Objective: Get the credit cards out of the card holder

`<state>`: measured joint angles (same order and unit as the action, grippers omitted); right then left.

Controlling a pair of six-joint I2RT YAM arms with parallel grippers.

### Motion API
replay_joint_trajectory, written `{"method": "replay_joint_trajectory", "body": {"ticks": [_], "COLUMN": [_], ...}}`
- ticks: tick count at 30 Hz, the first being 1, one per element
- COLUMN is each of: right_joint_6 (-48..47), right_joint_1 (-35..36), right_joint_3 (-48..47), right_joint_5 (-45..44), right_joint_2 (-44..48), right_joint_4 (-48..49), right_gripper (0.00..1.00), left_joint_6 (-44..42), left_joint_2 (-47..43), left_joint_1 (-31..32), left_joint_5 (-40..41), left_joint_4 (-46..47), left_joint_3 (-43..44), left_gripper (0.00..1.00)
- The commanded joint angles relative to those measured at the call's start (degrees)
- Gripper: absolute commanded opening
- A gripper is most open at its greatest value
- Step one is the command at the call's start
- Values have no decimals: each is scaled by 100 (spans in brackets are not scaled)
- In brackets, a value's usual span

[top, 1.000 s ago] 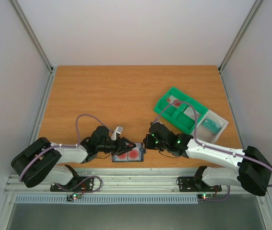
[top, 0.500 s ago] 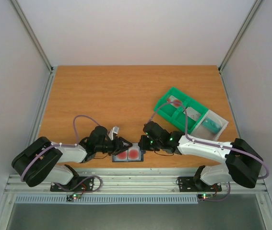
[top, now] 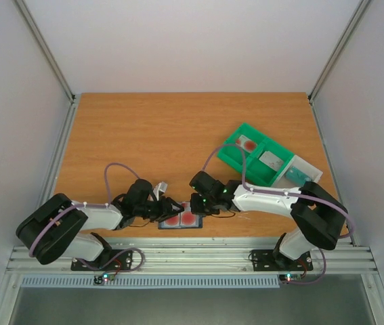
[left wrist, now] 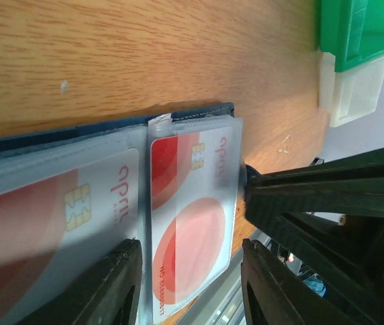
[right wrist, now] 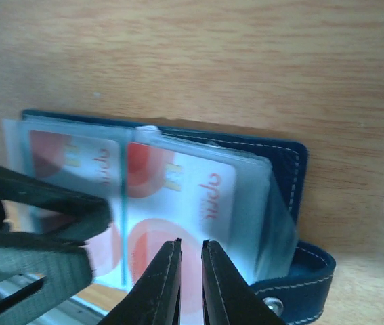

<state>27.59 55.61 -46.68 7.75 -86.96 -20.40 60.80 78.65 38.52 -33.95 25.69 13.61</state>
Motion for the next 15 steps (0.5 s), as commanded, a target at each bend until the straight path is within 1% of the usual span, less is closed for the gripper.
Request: {"method": "replay_joint_trajectory", "body": {"ticks": [1, 11, 15], "right_joint_6": [77, 102, 136], "right_joint_1": [39, 46, 46], "right_joint_3": [-97, 203, 310], "right_joint_5": [-84, -119, -98], "right_joint_2": [-255, -460, -514], "right_joint_4": [-189, 76, 191], "right_gripper": [11, 9, 7], "left_joint_6": [-200, -205, -174], "left_joint_2": [-98, -184, -155], "left_joint_1": [-21, -24, -23], "left_joint_5": [197, 335, 378], "left_joint_4": [-205, -390, -428], "left_joint_3": [6, 6, 42], "left_gripper": [42, 40, 38]}}
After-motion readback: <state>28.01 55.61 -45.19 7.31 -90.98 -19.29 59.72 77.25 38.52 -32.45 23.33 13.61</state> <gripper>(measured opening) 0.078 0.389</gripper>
